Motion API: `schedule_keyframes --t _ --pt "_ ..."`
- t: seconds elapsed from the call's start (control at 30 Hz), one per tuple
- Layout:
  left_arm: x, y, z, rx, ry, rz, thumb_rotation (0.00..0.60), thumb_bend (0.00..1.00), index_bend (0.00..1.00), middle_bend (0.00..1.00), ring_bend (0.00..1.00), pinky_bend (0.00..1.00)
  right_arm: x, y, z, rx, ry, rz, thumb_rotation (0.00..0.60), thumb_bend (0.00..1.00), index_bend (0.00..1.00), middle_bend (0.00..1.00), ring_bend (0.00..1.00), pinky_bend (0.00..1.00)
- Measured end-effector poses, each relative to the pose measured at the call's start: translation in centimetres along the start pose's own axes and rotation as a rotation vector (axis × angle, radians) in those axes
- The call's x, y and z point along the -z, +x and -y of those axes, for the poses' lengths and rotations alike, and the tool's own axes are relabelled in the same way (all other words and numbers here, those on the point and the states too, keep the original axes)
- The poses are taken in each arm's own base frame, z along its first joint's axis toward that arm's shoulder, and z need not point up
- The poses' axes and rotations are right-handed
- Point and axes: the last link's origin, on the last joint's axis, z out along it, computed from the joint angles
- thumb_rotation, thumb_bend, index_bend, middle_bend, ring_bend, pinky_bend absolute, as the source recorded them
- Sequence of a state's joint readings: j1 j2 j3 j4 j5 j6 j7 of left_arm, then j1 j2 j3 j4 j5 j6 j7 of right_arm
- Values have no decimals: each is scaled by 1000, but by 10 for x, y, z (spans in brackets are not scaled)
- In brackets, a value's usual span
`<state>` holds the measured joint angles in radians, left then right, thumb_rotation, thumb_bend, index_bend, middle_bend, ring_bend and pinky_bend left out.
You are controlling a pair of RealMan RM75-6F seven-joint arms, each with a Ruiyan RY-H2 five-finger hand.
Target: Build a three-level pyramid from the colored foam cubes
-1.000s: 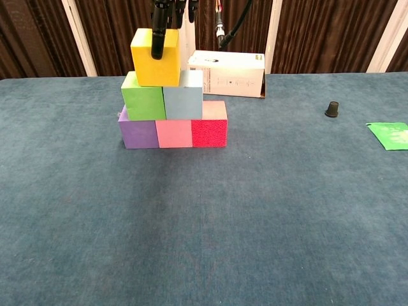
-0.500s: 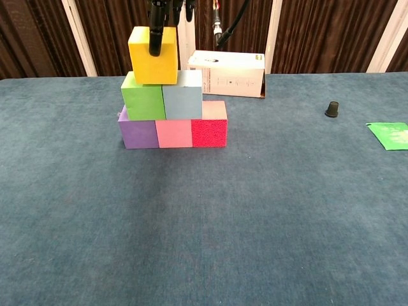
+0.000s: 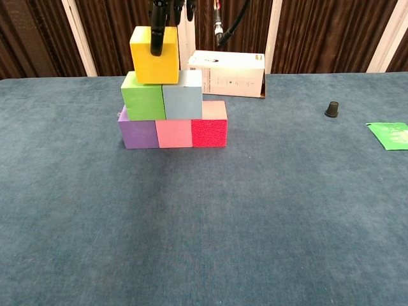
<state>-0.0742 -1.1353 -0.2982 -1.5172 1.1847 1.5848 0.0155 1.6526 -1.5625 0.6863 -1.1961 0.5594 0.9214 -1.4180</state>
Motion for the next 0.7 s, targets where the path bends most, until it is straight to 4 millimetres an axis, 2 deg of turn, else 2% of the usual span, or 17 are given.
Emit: schedule_keyframes --t 0.7 --pt "0 0 0 -1 1 -2 600 260 149 0 0 0 1 -2 1 16 -11 15 600 338 262 185 21 0"
